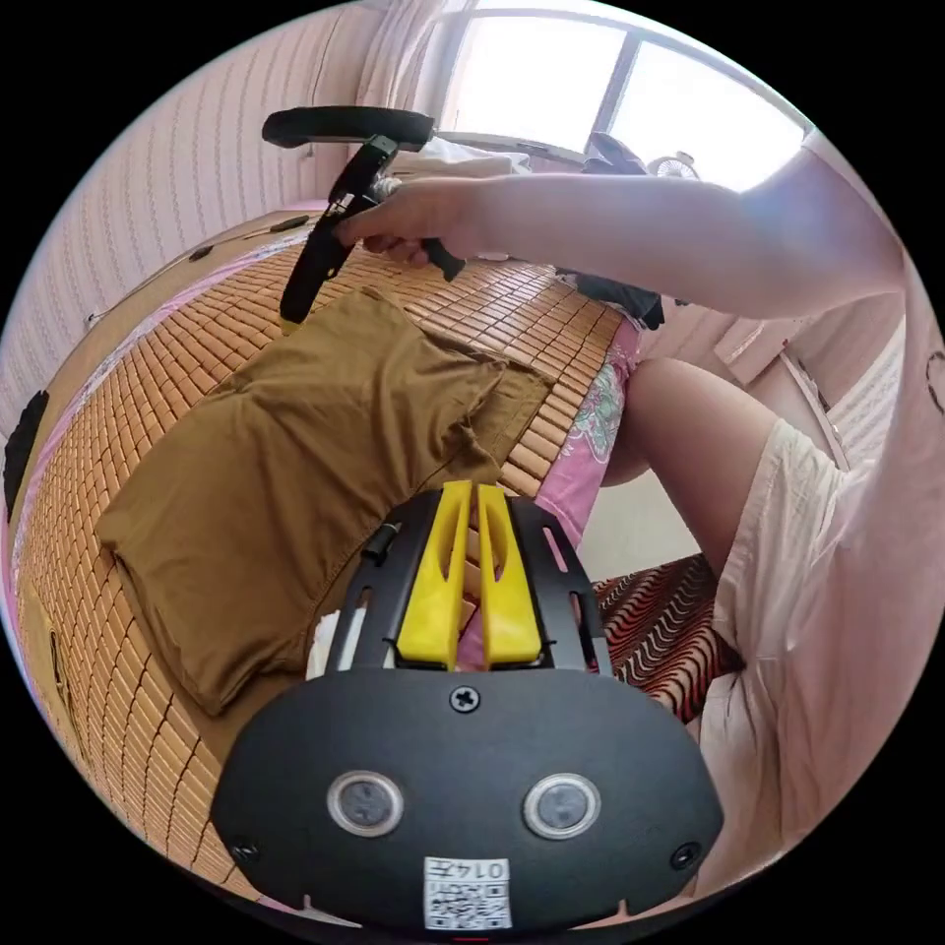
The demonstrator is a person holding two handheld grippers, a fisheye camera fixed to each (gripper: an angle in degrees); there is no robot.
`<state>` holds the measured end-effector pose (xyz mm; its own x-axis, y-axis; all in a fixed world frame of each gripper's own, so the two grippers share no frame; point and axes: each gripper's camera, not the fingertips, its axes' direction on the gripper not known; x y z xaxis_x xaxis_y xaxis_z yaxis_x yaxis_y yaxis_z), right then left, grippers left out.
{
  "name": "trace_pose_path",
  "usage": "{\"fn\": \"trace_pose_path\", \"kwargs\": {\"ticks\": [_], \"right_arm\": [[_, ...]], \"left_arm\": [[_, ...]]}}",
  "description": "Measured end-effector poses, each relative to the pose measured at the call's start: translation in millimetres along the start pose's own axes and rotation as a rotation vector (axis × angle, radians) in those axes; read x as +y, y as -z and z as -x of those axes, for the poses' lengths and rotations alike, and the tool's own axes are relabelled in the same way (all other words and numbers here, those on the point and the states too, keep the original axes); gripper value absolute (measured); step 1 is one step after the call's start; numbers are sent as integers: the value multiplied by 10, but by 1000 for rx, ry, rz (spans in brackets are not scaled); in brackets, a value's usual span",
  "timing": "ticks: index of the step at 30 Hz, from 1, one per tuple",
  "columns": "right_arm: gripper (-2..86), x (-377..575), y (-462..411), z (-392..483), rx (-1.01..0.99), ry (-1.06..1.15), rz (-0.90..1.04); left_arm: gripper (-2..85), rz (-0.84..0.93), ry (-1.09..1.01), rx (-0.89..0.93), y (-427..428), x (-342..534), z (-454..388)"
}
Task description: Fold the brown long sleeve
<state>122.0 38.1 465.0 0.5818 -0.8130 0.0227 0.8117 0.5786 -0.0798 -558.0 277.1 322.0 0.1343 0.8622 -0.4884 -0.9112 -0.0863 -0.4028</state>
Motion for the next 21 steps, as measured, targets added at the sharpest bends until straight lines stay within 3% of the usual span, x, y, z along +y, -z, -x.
{"fn": "trace_pose_path", "kwargs": {"ticks": [6,9,12,14,18,21], "right_arm": [[66,1926,39,36,69,-343,36],[72,2394,-103,68,-46,-417,50],[23,2639,-139,-12,-88,-462,-5],[14,2804,-171,-100,-229,-471,-67],[9,3094,-119,-161,-377,-497,-190],[11,3322,-34,-134,-484,-491,-255]], "left_arm": [[113,-92,-90,-59,-208,-112,-424],[137,-88,-75,-54,-388,-275,-492],[171,-45,-78,-53,-604,-465,-546],[181,12,-73,-11,-807,-581,-598],[153,120,-87,-39,-984,-636,-786],[46,128,-5,-107,-853,-554,-897]]}}
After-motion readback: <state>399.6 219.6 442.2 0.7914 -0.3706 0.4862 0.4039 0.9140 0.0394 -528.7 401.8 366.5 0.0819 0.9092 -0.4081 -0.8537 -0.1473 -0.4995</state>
